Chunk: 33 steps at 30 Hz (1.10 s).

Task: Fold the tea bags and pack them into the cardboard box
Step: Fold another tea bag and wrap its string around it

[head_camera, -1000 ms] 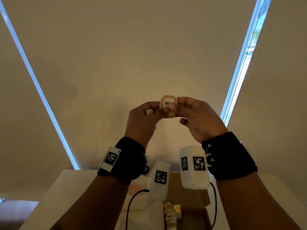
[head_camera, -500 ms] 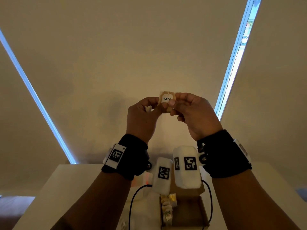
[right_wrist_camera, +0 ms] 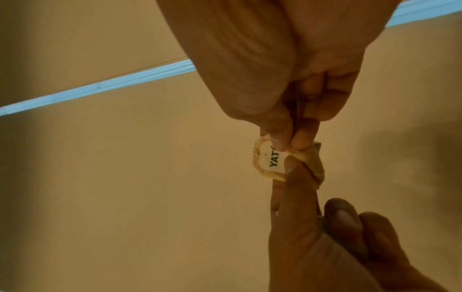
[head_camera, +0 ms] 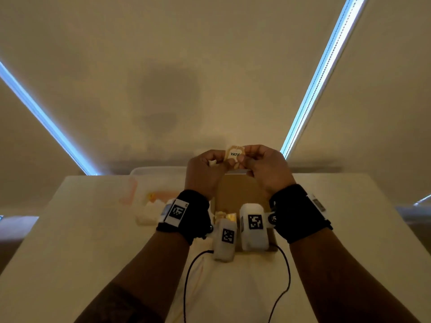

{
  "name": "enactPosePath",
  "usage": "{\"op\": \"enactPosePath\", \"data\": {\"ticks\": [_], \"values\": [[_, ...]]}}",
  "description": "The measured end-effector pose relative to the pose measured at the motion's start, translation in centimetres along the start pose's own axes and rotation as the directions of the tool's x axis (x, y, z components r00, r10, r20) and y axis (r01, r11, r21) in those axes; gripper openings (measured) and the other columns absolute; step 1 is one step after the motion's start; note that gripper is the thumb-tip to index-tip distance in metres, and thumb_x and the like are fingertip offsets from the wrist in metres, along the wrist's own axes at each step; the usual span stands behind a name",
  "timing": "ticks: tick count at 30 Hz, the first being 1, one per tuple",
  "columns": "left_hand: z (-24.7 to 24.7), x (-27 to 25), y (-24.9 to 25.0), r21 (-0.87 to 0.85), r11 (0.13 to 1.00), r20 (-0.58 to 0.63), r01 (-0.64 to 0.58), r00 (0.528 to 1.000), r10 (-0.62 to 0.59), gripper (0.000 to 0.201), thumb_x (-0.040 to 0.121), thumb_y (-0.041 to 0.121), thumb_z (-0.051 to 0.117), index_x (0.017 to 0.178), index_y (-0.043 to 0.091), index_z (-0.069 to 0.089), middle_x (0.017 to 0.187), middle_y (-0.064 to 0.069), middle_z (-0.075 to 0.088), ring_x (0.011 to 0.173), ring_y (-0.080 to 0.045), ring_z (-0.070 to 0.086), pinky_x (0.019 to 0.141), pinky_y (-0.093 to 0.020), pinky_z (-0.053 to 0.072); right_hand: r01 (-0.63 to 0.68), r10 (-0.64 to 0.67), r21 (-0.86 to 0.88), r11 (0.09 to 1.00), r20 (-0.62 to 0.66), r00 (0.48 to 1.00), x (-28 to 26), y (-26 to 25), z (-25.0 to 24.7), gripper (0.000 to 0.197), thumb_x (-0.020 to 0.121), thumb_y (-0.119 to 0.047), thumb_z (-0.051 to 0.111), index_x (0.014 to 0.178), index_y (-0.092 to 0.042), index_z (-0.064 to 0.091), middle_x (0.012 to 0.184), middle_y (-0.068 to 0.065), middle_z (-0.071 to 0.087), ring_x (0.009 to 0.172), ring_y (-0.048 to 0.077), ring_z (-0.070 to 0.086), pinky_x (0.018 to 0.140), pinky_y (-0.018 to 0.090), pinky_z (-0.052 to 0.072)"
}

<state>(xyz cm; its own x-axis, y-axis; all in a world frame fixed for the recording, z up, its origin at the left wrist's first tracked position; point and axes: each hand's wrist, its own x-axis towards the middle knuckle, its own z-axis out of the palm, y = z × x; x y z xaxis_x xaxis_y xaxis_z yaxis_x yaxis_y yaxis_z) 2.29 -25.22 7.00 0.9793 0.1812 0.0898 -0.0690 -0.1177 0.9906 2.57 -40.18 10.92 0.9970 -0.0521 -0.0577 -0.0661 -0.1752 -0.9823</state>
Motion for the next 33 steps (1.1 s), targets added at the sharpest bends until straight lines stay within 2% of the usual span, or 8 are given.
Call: {"op": "enactPosePath", "data": {"ticks": [4, 9, 13, 17, 21, 25, 29, 33], "values": [[0.8, -3.2, -6.8, 0.111, 0.986, 0.042, 0.127, 0.990, -0.132, 0.010, 0.081, 0.021, 0.084, 0.086, 0.027, 0.080, 0.082, 0.010, 0.077, 0.080, -0.005, 0.071, 0.075, -0.032, 0.060, -0.075, 0.082, -0.175, 0.982, 0.033, 0.996, -1.4, 7.5, 0.1, 0.012, 0.086, -0.016, 0.076, 0.092, -0.025, 0.071, 0.097, -0.002, 0.076, 0.091, 0.013, 0.069, 0.078, 0.027, 0.056], [1.1, -6.4, -12.4, 0.240, 0.928, 0.117, 0.284, 0.941, -0.318, 0.016, 0.080, 0.028, 0.084, 0.094, 0.021, 0.079, 0.091, 0.005, 0.077, 0.087, -0.009, 0.069, 0.077, -0.027, 0.056, -0.130, 0.170, -0.344, 0.930, 0.086, 0.982, -3.0, 15.1, 0.2, 0.011, 0.092, -0.018, 0.068, 0.102, -0.018, 0.071, 0.097, -0.007, 0.070, 0.090, 0.006, 0.063, 0.074, 0.014, 0.043], [0.2, -6.0, -13.2, 0.249, 0.918, 0.059, 0.309, 0.941, -0.333, 0.009, 0.094, 0.015, 0.069, 0.097, 0.016, 0.078, 0.089, 0.007, 0.074, 0.081, -0.003, 0.064, 0.062, -0.005, 0.045, -0.203, 0.255, -0.431, 0.879, 0.066, 0.965, -1.6, 19.6, 0.3, 0.011, 0.088, -0.015, 0.069, 0.098, -0.018, 0.072, 0.099, -0.002, 0.073, 0.094, 0.017, 0.067, 0.090, 0.035, 0.055], [-0.5, -5.3, -12.5, 0.068, 0.919, 0.054, 0.388, 0.918, -0.392, 0.016, 0.098, 0.004, 0.058, 0.098, 0.009, 0.074, 0.090, -0.003, 0.078, 0.052, 0.004, 0.052, 0.059, -0.018, 0.042, -0.237, 0.287, -0.513, 0.825, 0.019, 0.958, 0.2, 22.7, 0.7, 0.017, 0.090, -0.013, 0.069, 0.107, -0.014, 0.072, 0.109, 0.003, 0.072, 0.104, 0.022, 0.065, 0.090, 0.028, 0.049], [-0.5, -5.2, -11.7, -0.141, 0.875, 0.094, 0.463, 0.886, -0.454, 0.019, 0.099, -0.002, 0.051, 0.102, 0.003, 0.069, 0.090, -0.009, 0.078, 0.051, -0.016, 0.038, 0.046, -0.022, 0.032, -0.337, 0.389, -0.503, 0.796, -0.002, 0.921, 1.1, 24.9, 1.3, 0.014, 0.091, -0.017, 0.070, 0.106, -0.017, 0.070, 0.110, 0.004, 0.071, 0.101, 0.021, 0.063, 0.085, 0.027, 0.047], [-0.9, -5.6, -11.9, -0.163, 0.852, 0.119, 0.498, 0.867, -0.484, 0.019, 0.102, 0.001, 0.049, 0.107, 0.002, 0.067, 0.092, -0.011, 0.077, 0.052, -0.018, 0.039, 0.047, -0.023, 0.033, -0.406, 0.468, -0.513, 0.756, -0.010, 0.884, 1.5, 26.5, 2.5, 0.014, 0.091, -0.020, 0.070, 0.104, -0.016, 0.070, 0.110, 0.005, 0.070, 0.093, 0.021, 0.059, 0.082, 0.029, 0.047], [-1.2, -5.8, -11.8, -0.211, 0.825, 0.149, 0.523, 0.852, -0.502, 0.021, 0.102, 0.001, 0.045, 0.109, 0.000, 0.065, 0.093, -0.011, 0.076, 0.054, -0.020, 0.039, 0.050, -0.026, 0.033, -0.419, 0.477, -0.550, 0.723, -0.043, 0.878, 1.4, 27.3, 3.5, 0.013, 0.094, -0.020, 0.068, 0.107, -0.017, 0.070, 0.114, 0.007, 0.070, 0.103, 0.026, 0.063, 0.077, 0.028, 0.046], [-1.6, -5.7, -11.3, -0.329, 0.737, 0.169, 0.591, 0.804, -0.569, 0.027, 0.095, 0.000, 0.037, 0.109, 0.000, 0.060, 0.096, -0.019, 0.074, 0.057, -0.021, 0.044, 0.050, -0.027, 0.035, -0.423, 0.444, -0.512, 0.748, -0.089, 0.892, 0.9, 27.7, 3.4, 0.014, 0.094, -0.020, 0.068, 0.107, -0.016, 0.068, 0.115, 0.008, 0.069, 0.089, 0.019, 0.056, 0.073, 0.027, 0.043]]}}
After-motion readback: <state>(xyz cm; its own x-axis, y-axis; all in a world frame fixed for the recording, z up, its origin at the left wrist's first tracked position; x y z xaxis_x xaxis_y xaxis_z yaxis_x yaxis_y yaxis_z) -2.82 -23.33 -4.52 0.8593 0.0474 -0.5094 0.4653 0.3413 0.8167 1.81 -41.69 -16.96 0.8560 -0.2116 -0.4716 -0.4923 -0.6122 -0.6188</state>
